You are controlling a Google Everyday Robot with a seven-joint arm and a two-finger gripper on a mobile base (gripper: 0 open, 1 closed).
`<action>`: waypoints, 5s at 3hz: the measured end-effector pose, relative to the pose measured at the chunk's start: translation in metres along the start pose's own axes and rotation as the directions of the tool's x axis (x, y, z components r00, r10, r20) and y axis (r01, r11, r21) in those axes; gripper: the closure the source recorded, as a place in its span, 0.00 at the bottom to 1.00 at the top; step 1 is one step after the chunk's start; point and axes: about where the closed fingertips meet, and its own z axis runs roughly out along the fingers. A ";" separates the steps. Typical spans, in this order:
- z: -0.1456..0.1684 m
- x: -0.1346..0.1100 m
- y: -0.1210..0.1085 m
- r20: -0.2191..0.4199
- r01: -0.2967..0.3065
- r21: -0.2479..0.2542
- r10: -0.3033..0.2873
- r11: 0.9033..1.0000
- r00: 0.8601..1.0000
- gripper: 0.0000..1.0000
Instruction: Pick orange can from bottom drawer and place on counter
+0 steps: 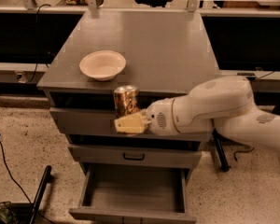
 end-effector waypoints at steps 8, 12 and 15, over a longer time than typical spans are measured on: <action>-0.052 0.144 0.136 -0.135 -0.082 -0.179 0.058 0.980 0.989 1.00; -0.082 0.186 0.129 -0.221 -0.485 0.018 0.477 0.874 0.851 1.00; -0.069 0.164 0.136 -0.082 -0.708 0.118 0.717 0.696 0.692 1.00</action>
Offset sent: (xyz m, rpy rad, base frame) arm 0.0365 -0.0163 0.0316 -0.0636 -0.0437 -0.1119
